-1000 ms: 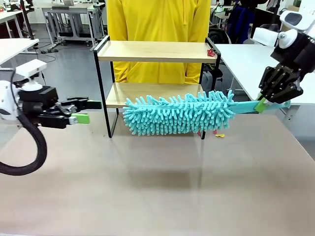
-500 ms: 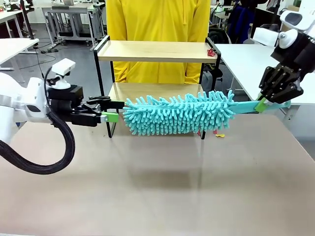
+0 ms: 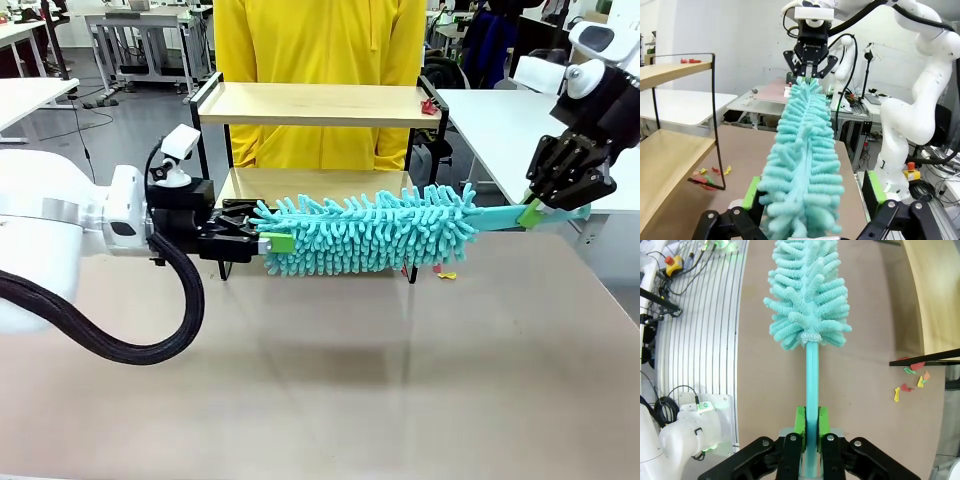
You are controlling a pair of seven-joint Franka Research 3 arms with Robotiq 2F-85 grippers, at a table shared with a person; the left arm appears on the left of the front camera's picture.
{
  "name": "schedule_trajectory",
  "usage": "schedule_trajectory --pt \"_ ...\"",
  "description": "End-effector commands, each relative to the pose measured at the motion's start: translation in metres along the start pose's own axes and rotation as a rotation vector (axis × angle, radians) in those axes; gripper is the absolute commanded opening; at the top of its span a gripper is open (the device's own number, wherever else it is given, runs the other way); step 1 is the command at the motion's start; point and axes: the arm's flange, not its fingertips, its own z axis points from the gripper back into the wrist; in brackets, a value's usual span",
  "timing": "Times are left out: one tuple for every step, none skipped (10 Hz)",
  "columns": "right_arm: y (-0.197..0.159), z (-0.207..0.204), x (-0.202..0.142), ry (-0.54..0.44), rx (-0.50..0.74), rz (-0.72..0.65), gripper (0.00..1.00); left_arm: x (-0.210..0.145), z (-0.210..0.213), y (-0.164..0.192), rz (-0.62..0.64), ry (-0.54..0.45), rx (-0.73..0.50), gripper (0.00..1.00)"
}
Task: Clean the shelf.
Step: Hand the Duster back to the human.
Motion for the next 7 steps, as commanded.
schedule_trajectory --pt "0.0011 0.0029 0.0020 -0.016 -0.002 -0.017 0.13 -0.0030 -0.0152 0.0065 -0.016 -0.010 -0.021 1.00" --pt "0.0011 0.0029 0.0020 -0.016 -0.002 -0.017 0.13 -0.0056 -0.0187 0.0061 -0.010 0.007 -0.050 1.00" --pt "0.0011 0.0029 0.0020 -0.016 -0.002 -0.017 0.13 -0.0069 -0.0190 0.0067 -0.015 0.016 -0.055 1.00" --pt "0.0011 0.0029 0.0020 -0.016 -0.002 -0.017 0.13 -0.0074 -0.0190 0.0075 -0.019 0.042 -0.065 0.44" --pt "0.0011 0.0029 0.0020 -0.016 -0.002 -0.017 0.13 -0.0094 -0.0185 0.0087 -0.022 0.065 -0.071 0.44" --pt "0.0011 0.0029 0.0020 -0.016 -0.002 -0.017 0.13 -0.0118 -0.0184 0.0090 -0.032 0.081 -0.070 0.00" --pt "0.0011 0.0029 0.0020 -0.016 -0.002 -0.017 0.13 -0.0123 -0.0181 0.0082 -0.044 0.092 -0.075 0.39"
